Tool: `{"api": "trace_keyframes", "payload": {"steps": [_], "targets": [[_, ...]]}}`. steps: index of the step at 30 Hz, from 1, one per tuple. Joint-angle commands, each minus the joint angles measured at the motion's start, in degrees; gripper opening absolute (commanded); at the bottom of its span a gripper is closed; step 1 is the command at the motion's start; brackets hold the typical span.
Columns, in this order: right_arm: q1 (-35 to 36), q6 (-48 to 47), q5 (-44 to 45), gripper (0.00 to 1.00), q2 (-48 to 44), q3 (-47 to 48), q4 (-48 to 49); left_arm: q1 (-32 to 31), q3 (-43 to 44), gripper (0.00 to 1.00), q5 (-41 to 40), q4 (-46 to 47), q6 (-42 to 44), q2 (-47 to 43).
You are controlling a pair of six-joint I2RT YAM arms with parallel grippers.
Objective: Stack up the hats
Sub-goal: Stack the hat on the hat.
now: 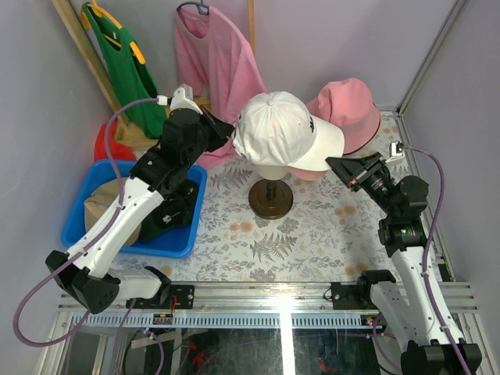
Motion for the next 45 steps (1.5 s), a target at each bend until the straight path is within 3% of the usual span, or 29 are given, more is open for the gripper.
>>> {"api": "trace_keyframes", "payload": {"steps": [1,25,33,45], "targets": [[2.41,-4.99,0.84,0.00,1.25,-4.39,-11.24,-0.19,1.36,0.01,1.42,1.43,1.72,0.99],[4.99,-7.96,5.39,0.00,0.12,-9.87,-20.63,0.04,-0.39,0.00,1.92,2.35,2.63,1.34],[4.99,-9.66,5.60,0.00,5.68,-6.73,-20.10,0.06,-2.86,0.00,1.36,2.37,2.78,-0.08],[4.90,-16.44,4.61,0.00,22.48,4.91,-19.84,0.05,-6.40,0.00,1.60,2.02,1.30,-4.11]]}}
